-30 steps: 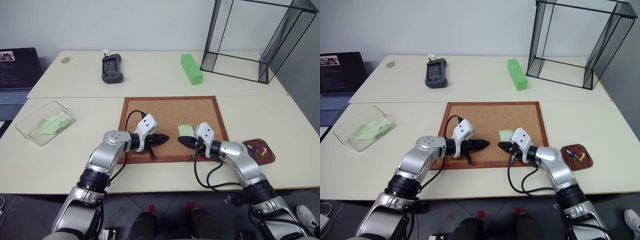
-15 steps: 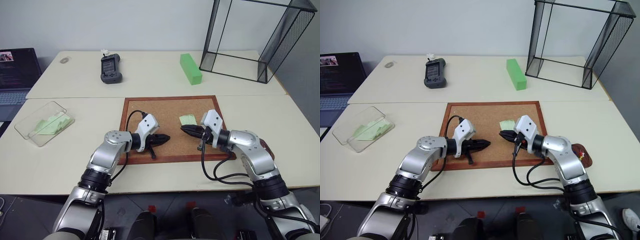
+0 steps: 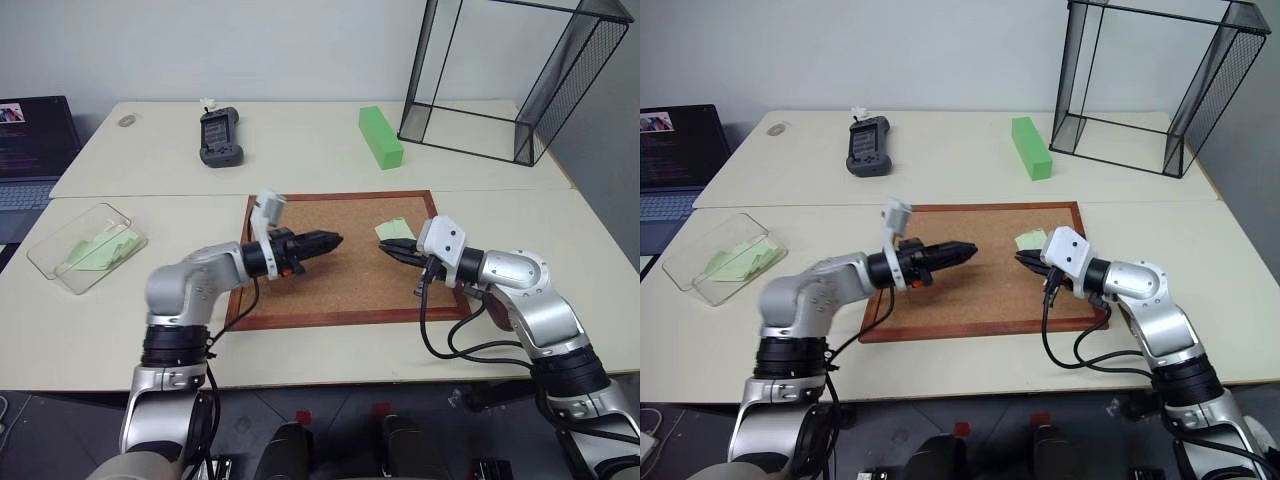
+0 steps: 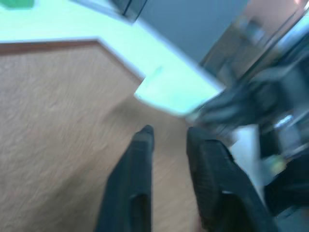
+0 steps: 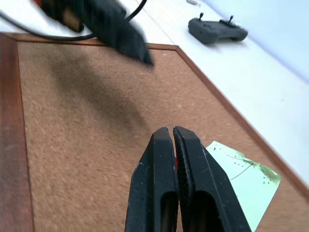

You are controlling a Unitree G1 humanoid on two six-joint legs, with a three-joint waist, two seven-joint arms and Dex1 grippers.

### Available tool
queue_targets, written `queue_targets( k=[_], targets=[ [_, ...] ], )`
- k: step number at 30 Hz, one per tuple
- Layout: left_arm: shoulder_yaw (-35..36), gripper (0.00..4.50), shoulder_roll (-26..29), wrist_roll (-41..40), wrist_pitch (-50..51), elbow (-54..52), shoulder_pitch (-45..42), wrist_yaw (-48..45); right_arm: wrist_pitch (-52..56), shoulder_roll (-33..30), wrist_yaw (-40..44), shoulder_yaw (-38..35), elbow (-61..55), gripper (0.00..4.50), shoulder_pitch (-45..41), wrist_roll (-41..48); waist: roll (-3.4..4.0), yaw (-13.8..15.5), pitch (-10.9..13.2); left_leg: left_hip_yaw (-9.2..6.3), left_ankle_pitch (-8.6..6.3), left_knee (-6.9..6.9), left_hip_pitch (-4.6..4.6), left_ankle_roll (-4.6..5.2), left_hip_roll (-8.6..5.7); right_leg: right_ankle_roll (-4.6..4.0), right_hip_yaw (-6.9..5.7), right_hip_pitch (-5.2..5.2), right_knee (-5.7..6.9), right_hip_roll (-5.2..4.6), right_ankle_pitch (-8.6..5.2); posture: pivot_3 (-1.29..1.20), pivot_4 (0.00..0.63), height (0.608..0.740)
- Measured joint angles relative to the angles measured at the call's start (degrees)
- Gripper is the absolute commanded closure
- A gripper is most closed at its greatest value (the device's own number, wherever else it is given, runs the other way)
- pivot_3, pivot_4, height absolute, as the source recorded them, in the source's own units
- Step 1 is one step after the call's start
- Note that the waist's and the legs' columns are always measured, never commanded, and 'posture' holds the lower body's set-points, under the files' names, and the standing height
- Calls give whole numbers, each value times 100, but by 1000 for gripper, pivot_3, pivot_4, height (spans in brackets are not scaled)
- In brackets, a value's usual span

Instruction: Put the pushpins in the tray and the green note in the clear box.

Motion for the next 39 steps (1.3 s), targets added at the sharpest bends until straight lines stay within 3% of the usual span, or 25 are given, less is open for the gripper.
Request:
queue_targets(
  k=[4,12,19,31,36,39],
  targets=[
    [827,1825,-407,-864,1041,-81,-24,749,-422,-110,-8,1,-44,4500,-27,-154,-1,16,1,-20,2,4,0,-3,-4,0,-1,4,-2,-5,0,0,150,740],
    [2040,180,-1594,-1885,1836,146,-93,2610,-1533,-202,-243,3,-171,4500,-93,-697,-5,20,3,-24,16,3,0,-30,-4,0,-3,4,-2,-6,0,0,150,740],
    [2263,180,-1797,-2420,2038,417,-284,3292,-1955,-191,-307,12,-225,4500,-204,-774,-6,25,3,-22,29,3,1,-53,-8,1,-1,7,-3,-7,1,0,150,740],
    [1979,180,-2006,-3000,1902,729,-521,3488,-2120,-108,-340,228,-514,4500,-107,-947,-8,19,4,-18,35,0,2,-65,-7,1,-1,6,-3,-6,1,0,150,740],
    [1815,791,-1966,-3117,1838,772,-530,3488,-2112,-21,-352,303,-616,4500,-110,-954,-8,27,4,-21,36,0,1,-67,-9,1,0,6,-4,-8,1,0,150,740],
    [1768,1405,-1927,-3197,1797,774,-529,3499,-2103,-18,-353,303,-616,4500,-113,-954,-8,26,4,-21,36,0,2,-67,-8,1,-1,6,-4,-7,1,0,150,740]
  ],
)
